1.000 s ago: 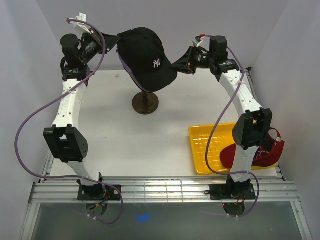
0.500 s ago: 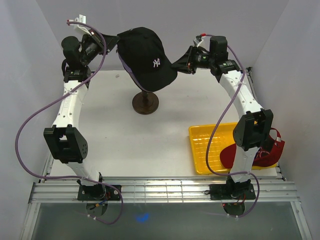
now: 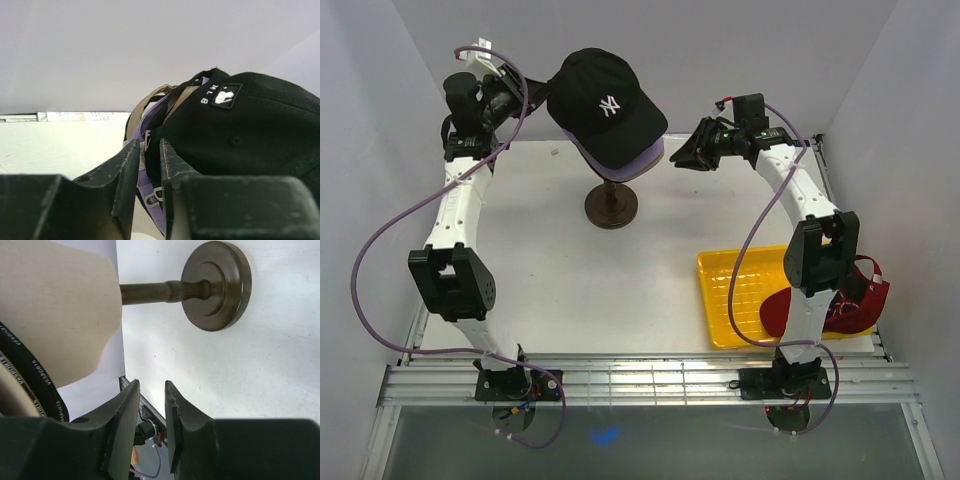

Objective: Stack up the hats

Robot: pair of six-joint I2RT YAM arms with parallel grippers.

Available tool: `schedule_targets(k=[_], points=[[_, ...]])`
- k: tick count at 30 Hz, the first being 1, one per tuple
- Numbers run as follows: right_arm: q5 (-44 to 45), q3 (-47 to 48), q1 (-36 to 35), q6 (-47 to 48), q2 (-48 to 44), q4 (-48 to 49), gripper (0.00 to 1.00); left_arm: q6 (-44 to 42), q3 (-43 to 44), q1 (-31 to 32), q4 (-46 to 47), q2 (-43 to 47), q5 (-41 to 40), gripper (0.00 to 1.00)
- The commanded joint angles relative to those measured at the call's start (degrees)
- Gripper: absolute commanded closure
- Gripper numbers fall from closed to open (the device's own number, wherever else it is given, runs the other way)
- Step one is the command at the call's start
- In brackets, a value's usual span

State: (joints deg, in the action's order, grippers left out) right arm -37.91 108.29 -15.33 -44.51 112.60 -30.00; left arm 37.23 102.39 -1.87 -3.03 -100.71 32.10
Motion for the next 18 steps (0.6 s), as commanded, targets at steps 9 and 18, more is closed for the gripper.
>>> schedule_targets(k=[9,18], points=[[1.5,1.5,-0.1,1.4,-1.9,-1.1,0.67,-4.4,3.2,0.8,-13.1,-1.4,1.4,0.57],[6.7,-0.1,3.0,-0.3,-9.0,-0.9,0.65,-4.1,10.6,0.8,-15.4,-3.3,2.5,0.55]])
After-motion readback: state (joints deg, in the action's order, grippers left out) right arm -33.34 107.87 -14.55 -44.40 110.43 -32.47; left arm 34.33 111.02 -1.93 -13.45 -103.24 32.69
